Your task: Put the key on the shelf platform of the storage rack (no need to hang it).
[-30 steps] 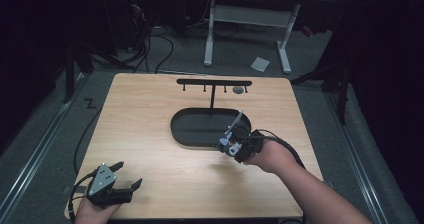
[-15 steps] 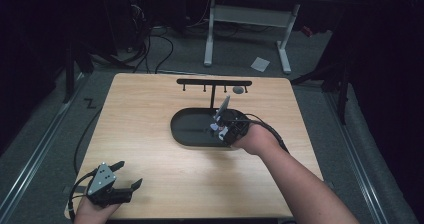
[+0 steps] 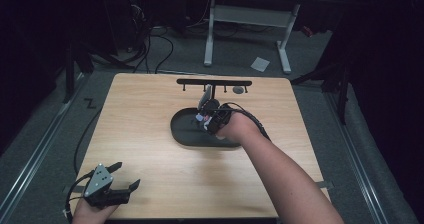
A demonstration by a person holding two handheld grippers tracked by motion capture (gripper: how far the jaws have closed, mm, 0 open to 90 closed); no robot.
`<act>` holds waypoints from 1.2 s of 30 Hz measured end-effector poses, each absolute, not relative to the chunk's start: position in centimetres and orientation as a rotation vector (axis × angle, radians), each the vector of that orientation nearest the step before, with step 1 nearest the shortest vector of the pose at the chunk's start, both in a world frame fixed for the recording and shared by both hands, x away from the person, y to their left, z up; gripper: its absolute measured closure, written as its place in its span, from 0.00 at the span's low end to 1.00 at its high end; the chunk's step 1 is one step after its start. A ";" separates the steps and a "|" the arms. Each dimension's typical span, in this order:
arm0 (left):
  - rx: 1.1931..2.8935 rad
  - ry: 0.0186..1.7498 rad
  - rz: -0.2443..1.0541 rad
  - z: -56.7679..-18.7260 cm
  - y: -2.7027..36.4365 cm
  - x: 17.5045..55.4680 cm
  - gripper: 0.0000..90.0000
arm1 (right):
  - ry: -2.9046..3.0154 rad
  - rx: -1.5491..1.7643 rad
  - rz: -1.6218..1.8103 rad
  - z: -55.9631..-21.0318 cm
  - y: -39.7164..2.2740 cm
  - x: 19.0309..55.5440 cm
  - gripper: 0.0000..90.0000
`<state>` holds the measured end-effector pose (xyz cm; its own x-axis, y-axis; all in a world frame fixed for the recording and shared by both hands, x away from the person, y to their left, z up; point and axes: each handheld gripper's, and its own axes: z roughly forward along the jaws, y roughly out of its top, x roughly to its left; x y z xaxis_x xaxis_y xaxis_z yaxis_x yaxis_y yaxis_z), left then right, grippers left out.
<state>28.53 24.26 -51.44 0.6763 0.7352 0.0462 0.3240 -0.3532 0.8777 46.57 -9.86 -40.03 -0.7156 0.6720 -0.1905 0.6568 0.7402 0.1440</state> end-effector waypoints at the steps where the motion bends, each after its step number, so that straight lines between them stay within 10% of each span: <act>1: 1.948 0.825 0.548 -51.4 24.3 28.5 0.16 | 2.713 1.041 0.098 -40.0 -9.6 46.7 0.53; 36: 1.934 0.829 0.542 -51.5 24.5 28.6 0.16 | 2.709 1.129 -0.030 -46.6 -9.1 50.7 0.52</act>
